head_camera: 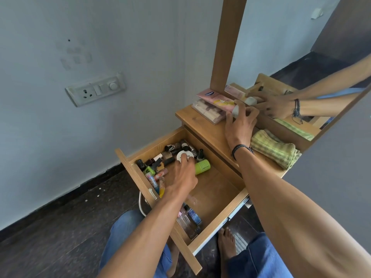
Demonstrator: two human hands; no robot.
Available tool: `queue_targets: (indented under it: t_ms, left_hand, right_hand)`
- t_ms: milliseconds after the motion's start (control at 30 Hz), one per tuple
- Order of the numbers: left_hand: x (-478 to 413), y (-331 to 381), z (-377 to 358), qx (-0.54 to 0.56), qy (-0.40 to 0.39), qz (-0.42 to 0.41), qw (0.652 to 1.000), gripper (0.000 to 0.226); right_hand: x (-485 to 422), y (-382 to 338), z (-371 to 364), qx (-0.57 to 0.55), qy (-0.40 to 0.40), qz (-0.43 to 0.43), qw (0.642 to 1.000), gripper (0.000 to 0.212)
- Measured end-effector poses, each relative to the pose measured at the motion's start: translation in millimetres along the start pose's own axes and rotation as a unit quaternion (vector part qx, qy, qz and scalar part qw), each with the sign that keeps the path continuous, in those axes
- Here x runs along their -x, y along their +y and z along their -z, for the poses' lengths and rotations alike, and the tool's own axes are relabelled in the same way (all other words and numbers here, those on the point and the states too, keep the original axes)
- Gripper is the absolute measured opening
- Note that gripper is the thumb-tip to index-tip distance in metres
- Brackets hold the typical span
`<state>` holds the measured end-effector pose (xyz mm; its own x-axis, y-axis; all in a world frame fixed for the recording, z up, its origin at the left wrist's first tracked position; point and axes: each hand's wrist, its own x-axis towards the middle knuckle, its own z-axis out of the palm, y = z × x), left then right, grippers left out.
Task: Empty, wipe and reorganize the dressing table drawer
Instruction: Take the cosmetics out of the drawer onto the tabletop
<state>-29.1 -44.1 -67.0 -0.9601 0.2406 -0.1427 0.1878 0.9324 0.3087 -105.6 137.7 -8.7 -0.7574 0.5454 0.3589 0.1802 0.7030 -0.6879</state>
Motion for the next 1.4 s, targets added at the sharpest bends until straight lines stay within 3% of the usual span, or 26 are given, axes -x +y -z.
queue_targets:
  t_ms: [200, 500, 767, 1067, 1300, 1400]
  left_hand:
    - [-0.2, -4.8, 1.2, 0.04, 0.05, 0.005, 0.998, 0.051]
    - [8.4, -4.8, 18.5, 0.16, 0.071, 0.039, 0.984, 0.042]
    - [8.8, -7.1, 36.7, 0.279, 0.088, 0.039, 0.955, 0.027]
    - [-13.6, 29.7, 102.7, 0.423, 0.122, -0.042, 0.897, 0.038]
    - [-64.0, 75.1, 99.6, 0.347, 0.134, -0.077, 0.925, 0.043]
    - [-79.3, 80.1, 90.6, 0.356, 0.143, -0.069, 0.921, 0.049]
  right_hand:
    - [1.7, -2.3, 2.2, -0.002, -0.009, -0.002, 1.0, 0.047]
    - [5.6, -5.2, 5.4, -0.026, 0.004, -0.006, 1.0, 0.074]
    - [9.0, -9.3, 13.8, -0.132, 0.07, -0.034, 0.988, 0.058]
    - [11.0, -6.5, 24.2, -0.31, 0.059, -0.072, 0.946, 0.04]
    - [9.7, -4.6, 22.9, -0.332, 0.074, -0.097, 0.935, 0.02]
    - [7.6, -2.1, 20.3, -0.321, 0.071, -0.097, 0.939, 0.018]
